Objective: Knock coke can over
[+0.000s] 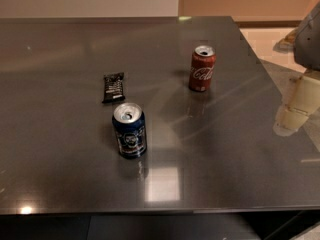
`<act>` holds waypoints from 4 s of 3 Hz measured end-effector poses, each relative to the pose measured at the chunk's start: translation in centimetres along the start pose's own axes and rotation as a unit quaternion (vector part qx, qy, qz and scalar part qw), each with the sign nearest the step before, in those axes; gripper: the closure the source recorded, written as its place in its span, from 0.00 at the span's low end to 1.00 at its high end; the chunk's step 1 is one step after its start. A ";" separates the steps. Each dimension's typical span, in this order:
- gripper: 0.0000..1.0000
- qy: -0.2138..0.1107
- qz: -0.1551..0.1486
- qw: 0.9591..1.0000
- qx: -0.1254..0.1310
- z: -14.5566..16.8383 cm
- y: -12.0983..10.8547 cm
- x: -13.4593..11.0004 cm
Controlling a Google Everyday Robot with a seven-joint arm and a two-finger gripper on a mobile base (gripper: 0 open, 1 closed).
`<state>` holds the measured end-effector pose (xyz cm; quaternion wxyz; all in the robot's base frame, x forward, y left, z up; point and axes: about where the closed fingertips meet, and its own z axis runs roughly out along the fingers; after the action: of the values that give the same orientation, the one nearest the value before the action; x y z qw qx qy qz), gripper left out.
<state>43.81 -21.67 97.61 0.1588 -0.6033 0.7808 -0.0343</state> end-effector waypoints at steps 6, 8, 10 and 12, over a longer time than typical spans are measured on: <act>0.00 -0.135 0.041 0.990 -0.024 9.7 -13.5 -6.7; 0.00 -0.164 0.063 0.984 -0.036 13.3 -16.5 -9.4; 0.29 -0.190 0.074 0.977 -0.060 15.6 -17.2 -10.9; 0.75 -0.199 0.052 0.976 -0.066 14.3 -16.7 -12.1</act>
Offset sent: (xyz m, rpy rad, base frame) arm 0.0395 0.0073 -0.0073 0.0976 0.0715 0.0379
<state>66.18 -12.68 90.69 0.2720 -0.5659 0.7644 0.1467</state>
